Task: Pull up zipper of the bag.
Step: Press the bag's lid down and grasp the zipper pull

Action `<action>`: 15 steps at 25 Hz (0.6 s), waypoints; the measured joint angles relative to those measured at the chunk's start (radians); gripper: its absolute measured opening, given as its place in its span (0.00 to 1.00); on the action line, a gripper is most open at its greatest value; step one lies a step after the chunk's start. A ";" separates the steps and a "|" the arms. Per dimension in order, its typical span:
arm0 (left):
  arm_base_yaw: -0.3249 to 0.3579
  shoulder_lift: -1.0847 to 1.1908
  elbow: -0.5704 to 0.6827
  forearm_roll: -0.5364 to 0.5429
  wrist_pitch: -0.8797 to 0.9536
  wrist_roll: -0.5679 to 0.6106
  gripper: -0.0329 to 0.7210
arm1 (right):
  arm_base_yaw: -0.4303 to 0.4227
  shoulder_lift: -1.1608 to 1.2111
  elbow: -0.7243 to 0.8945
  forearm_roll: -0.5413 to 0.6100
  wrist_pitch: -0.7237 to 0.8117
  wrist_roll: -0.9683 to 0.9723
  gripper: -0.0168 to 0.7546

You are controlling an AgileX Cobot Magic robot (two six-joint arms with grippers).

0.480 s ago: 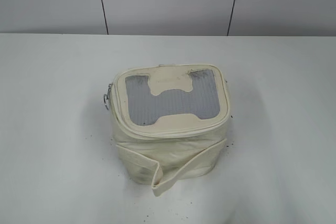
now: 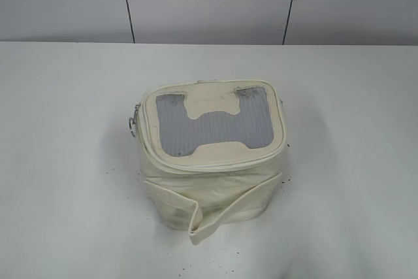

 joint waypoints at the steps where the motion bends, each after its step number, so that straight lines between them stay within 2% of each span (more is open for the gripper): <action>1: 0.000 0.000 0.000 0.000 0.000 0.000 0.36 | 0.000 0.000 0.000 0.000 0.000 0.000 0.74; 15: 0.000 0.000 0.000 0.000 0.000 0.000 0.36 | 0.000 0.000 0.000 0.000 0.000 0.000 0.74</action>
